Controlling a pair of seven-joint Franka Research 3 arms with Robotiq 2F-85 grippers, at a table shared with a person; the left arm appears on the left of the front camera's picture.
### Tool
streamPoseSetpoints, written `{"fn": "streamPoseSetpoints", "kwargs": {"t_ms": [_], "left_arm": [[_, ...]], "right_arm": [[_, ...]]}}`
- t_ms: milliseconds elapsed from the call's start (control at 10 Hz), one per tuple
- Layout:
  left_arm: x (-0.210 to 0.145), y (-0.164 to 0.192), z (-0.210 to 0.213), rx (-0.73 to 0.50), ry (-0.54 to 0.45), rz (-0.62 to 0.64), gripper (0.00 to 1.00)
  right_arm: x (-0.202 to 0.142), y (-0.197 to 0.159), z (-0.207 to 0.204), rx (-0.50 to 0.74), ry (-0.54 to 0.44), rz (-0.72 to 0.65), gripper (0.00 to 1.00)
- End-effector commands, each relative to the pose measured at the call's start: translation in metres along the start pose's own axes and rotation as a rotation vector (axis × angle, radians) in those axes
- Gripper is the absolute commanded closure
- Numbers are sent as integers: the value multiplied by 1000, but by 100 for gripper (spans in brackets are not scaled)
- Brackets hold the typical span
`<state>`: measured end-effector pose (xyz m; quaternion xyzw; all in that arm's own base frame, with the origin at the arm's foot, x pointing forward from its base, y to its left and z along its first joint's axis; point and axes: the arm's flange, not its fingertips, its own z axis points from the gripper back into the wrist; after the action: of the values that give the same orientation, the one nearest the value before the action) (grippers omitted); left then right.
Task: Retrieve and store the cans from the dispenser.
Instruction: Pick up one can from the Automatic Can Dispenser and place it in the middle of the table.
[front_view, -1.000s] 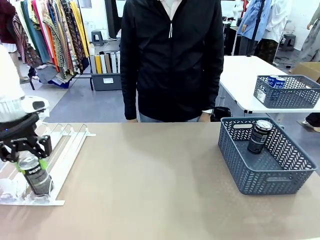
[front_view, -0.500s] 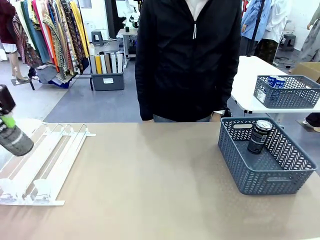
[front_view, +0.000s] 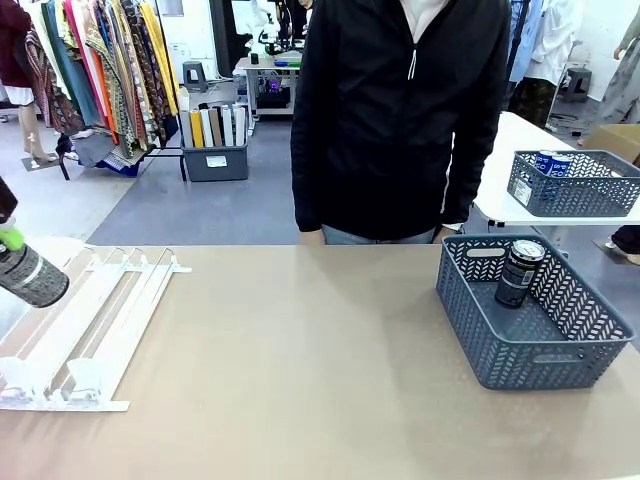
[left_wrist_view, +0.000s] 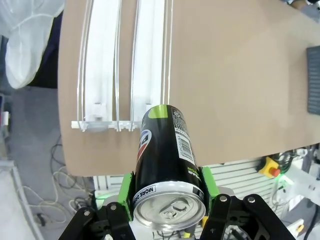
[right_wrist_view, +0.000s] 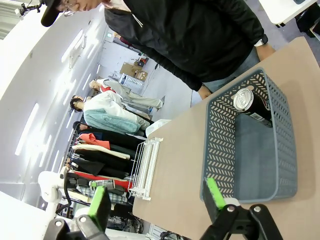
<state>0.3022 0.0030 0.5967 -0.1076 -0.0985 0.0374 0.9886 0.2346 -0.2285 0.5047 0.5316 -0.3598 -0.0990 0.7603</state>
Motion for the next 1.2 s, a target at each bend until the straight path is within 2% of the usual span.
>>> {"fn": "streamPoseSetpoints", "kwargs": {"t_ms": [0, 200, 400, 600, 800, 900, 1100], "left_arm": [[2, -4, 8, 28, -1, -12, 100], [5, -8, 1, -45, -23, 10, 100], [47, -49, 0, -76, -38, -63, 100], [105, -127, -26, -51, 32, -185, 100], [146, -227, -85, -69, 169, -346, 100], [154, -273, -120, -69, 243, -400, 100], [146, -356, -204, 54, 312, -532, 100]], "right_arm": [[3, 1, -1, 18, -21, 24, 0], [3, 1, -1, 18, -21, 24, 0], [3, 1, -1, 18, -21, 24, 0], [3, 1, -1, 18, -21, 24, 0], [3, 1, -1, 18, -21, 24, 0], [3, 1, -1, 18, -21, 24, 0], [3, 1, -1, 18, -21, 24, 0]]}}
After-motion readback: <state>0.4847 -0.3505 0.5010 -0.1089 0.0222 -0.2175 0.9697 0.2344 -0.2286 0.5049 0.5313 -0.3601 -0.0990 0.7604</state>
